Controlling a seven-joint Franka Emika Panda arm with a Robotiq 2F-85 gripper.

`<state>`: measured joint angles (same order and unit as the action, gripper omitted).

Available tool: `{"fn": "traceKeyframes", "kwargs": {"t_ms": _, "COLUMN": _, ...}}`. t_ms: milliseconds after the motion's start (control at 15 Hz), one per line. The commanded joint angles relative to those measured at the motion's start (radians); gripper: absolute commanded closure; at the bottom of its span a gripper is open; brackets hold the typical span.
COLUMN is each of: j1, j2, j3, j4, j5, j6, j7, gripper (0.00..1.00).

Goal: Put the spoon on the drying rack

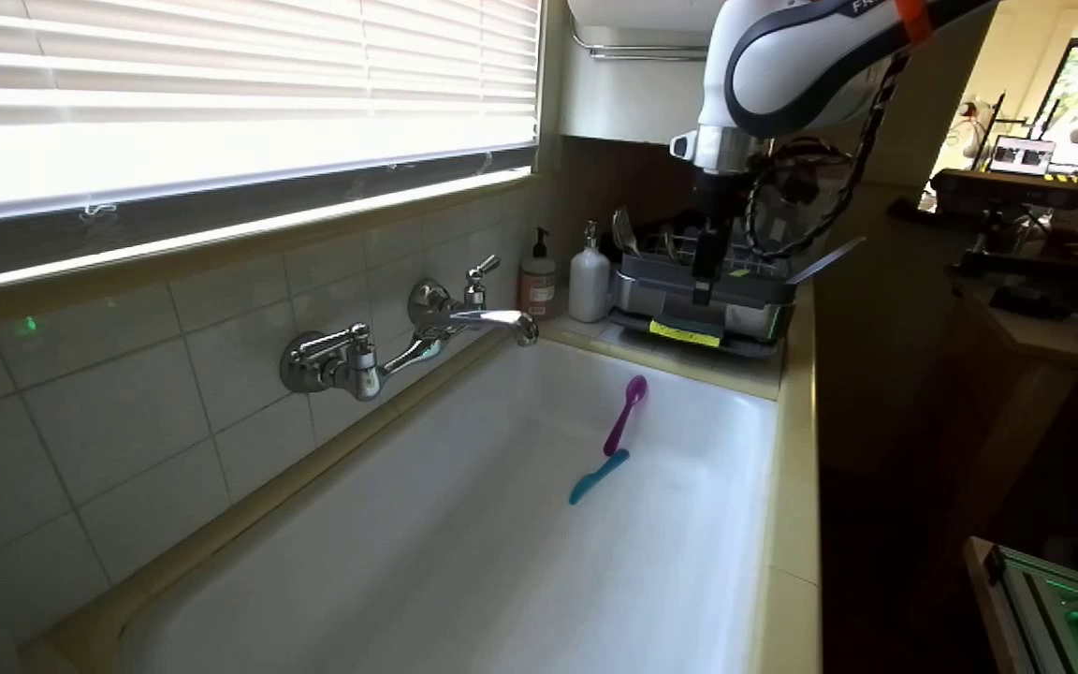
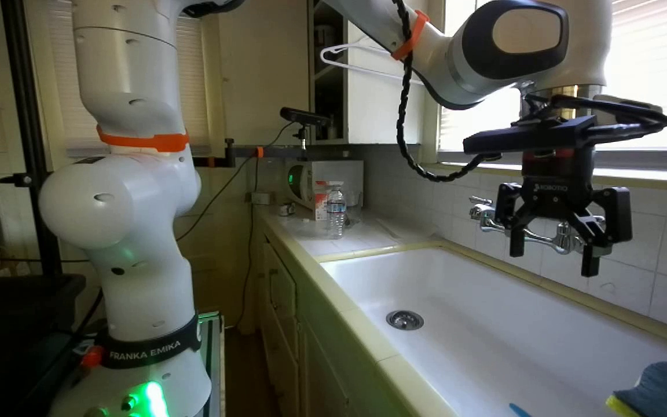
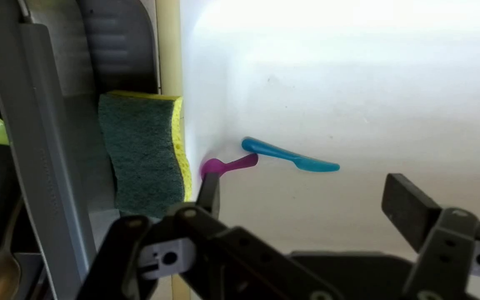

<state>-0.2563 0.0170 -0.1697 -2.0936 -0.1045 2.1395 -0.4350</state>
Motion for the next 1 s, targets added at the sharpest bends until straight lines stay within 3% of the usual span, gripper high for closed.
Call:
{"fn": "traceKeyframes", "kwargs": {"t_ms": 0, "j1": 0.015, "j2": 0.000, "j3": -0.015, "j4": 0.002, "j5": 0.000, "j6": -0.003, "j7": 0.000, "gripper": 0.00}}
{"fn": "traceKeyframes", "kwargs": {"t_ms": 467, "j1": 0.015, "j2": 0.000, "j3": -0.015, "j4": 0.002, "j5": 0.000, "j6": -0.003, "j7": 0.000, "gripper": 0.00}}
{"fn": "traceKeyframes", "kwargs": {"t_ms": 933, "j1": 0.072, "j2": 0.101, "j3": 0.023, "j4": 0.009, "j5": -0.096, "j6": 0.123, "j7": 0.068, "gripper": 0.00}}
